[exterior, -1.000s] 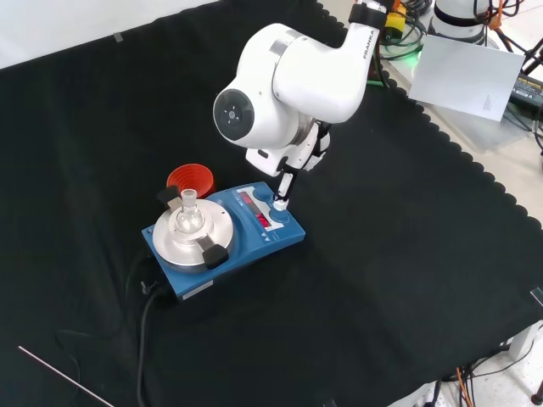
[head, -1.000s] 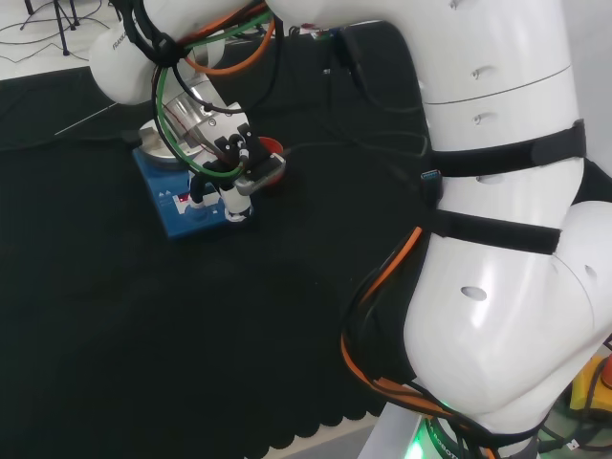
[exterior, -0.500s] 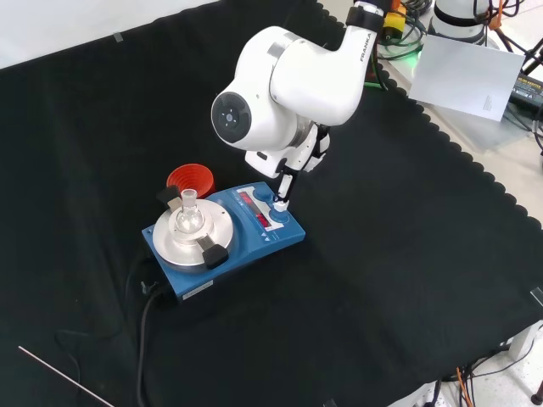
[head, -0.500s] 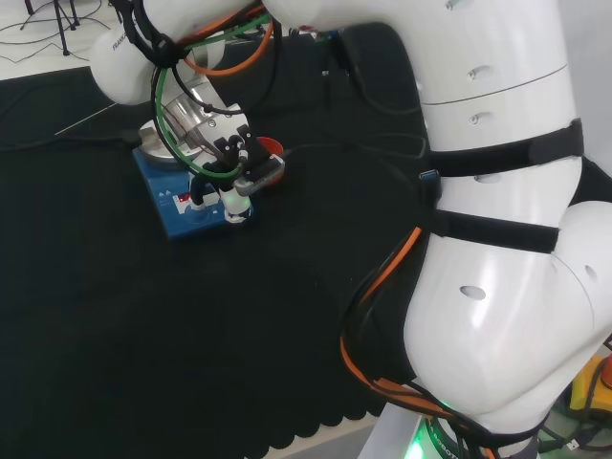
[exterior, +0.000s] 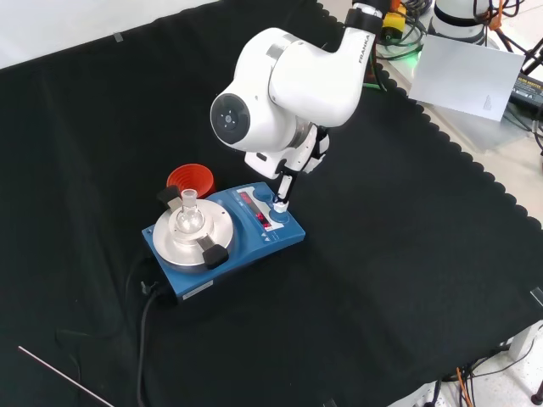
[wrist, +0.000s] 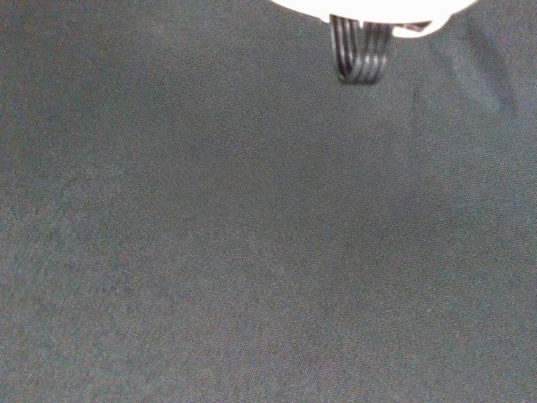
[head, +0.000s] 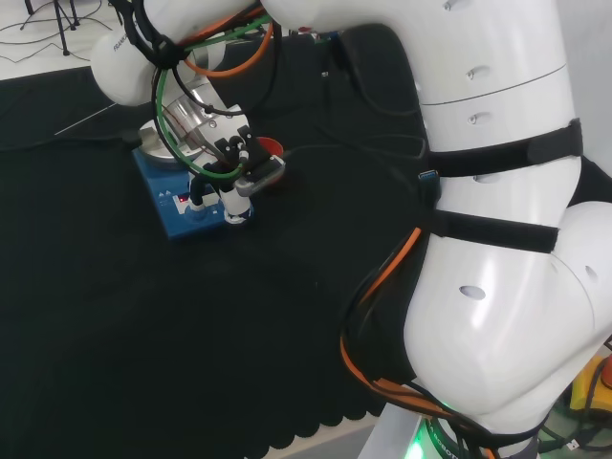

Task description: Turn on the heater.

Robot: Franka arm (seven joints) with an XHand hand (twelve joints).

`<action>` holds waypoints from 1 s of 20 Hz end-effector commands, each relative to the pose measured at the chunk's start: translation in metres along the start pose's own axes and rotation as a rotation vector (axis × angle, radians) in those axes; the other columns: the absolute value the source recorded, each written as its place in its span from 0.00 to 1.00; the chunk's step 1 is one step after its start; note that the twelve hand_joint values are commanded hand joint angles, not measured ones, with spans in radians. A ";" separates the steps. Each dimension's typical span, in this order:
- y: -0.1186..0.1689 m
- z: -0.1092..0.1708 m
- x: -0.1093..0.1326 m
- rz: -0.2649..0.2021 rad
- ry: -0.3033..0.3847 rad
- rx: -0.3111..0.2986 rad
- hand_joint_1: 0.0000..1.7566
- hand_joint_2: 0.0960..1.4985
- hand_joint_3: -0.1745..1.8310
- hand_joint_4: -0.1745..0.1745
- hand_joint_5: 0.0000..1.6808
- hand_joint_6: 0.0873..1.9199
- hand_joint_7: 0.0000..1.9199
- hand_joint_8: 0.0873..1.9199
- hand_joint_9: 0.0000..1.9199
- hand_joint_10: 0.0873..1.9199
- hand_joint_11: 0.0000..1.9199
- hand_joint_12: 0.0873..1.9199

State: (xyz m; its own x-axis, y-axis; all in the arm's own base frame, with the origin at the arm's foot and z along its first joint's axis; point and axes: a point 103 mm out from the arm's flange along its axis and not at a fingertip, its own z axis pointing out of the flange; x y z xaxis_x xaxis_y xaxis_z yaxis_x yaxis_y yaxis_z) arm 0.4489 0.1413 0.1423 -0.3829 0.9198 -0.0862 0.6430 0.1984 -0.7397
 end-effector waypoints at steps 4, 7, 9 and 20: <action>0.004 0.004 0.000 -0.007 0.010 -0.006 0.83 0.41 0.62 0.45 0.21 0.00 0.87 0.97 0.94 0.90 0.86 0.73; -0.004 -0.005 -0.006 -0.013 0.027 -0.025 0.83 0.41 0.62 0.45 0.22 0.00 0.87 0.97 0.94 0.90 0.87 0.73; -0.014 -0.014 -0.012 -0.008 0.032 -0.041 0.83 0.41 0.62 0.45 0.22 0.00 0.87 0.97 0.94 0.90 0.87 0.73; -0.067 -0.051 -0.044 -0.022 0.094 -0.150 0.83 0.41 0.62 0.45 0.22 0.00 0.87 0.97 0.94 0.90 0.87 0.73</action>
State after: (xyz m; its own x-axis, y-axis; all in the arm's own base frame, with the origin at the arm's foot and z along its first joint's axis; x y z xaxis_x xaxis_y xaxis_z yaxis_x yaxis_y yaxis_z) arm 0.4592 0.1235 0.2026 -0.3447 0.9369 -0.0580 0.7152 0.2221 -0.6627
